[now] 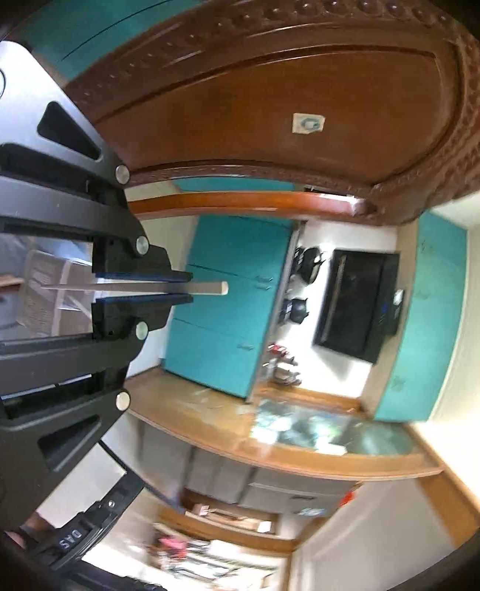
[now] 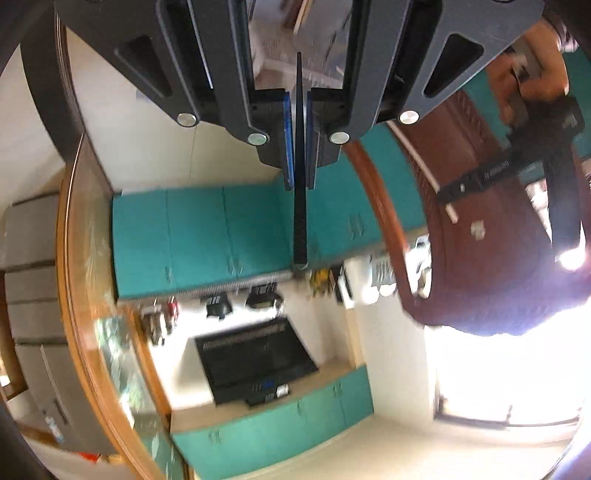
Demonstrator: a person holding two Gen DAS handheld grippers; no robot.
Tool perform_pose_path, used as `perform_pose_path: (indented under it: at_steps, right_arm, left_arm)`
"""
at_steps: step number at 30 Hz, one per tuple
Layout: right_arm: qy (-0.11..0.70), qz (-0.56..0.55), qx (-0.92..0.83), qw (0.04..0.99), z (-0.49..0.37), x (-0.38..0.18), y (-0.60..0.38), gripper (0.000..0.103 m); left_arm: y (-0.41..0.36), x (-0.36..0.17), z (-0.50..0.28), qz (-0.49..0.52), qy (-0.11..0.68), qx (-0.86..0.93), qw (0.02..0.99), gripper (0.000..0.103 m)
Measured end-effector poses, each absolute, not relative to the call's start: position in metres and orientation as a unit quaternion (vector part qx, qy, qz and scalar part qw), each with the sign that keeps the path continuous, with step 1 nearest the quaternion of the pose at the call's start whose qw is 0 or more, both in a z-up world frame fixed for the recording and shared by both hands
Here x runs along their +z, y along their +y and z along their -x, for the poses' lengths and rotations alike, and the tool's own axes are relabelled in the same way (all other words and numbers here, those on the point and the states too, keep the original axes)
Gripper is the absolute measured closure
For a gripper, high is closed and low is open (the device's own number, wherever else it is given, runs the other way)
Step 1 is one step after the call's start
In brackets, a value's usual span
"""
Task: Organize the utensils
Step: 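Lift both held chopsticks up over the white basket, then open both tools to drop the chopsticks into the basket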
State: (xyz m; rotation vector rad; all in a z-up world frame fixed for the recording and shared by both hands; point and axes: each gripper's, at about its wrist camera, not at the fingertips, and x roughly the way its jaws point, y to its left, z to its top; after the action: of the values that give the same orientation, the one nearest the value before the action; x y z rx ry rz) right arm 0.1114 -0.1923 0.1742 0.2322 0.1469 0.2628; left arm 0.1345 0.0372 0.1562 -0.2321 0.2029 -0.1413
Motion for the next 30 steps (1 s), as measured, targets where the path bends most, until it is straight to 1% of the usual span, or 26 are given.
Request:
perform_pose_path:
  at_steps: [4, 8, 12, 17, 21, 24, 25, 30]
  right_arm:
    - [0.041, -0.105, 0.107, 0.988, -0.122, 0.178, -0.183, 0.097]
    - [0.057, -0.082, 0.091, 0.991, -0.142, 0.159, -0.172, 0.097]
    - [0.094, -0.061, 0.091, 0.990, -0.158, 0.132, -0.164, 0.097]
    - [0.119, -0.044, 0.095, 0.987, -0.162, 0.116, -0.161, 0.097]
    - [0.120, -0.043, 0.092, 0.988, -0.157, 0.113, -0.166, 0.096]
    - [0.115, -0.050, 0.095, 0.988, -0.150, 0.115, -0.169, 0.094]
    - [0.113, -0.051, 0.096, 0.988, -0.148, 0.116, -0.170, 0.092]
    - [0.095, -0.042, 0.108, 0.989, -0.121, 0.117, -0.171, 0.091]
  left_arm:
    - [0.045, 0.148, -0.152, 0.153, 0.073, -0.035, 0.985, 0.096]
    - [0.046, 0.135, -0.179, 0.171, 0.073, -0.019, 0.982, 0.096]
    - [0.036, 0.119, -0.199, 0.150, 0.100, -0.014, 0.984, 0.096]
    - [0.015, 0.098, -0.215, 0.111, 0.134, -0.021, 0.985, 0.096]
    - [0.009, 0.089, -0.214, 0.096, 0.145, -0.023, 0.985, 0.096]
    - [0.008, 0.084, -0.215, 0.092, 0.152, -0.027, 0.984, 0.096]
    - [0.006, 0.085, -0.217, 0.090, 0.152, -0.029, 0.984, 0.096]
    - [0.001, 0.083, -0.204, 0.074, 0.141, -0.040, 0.986, 0.096]
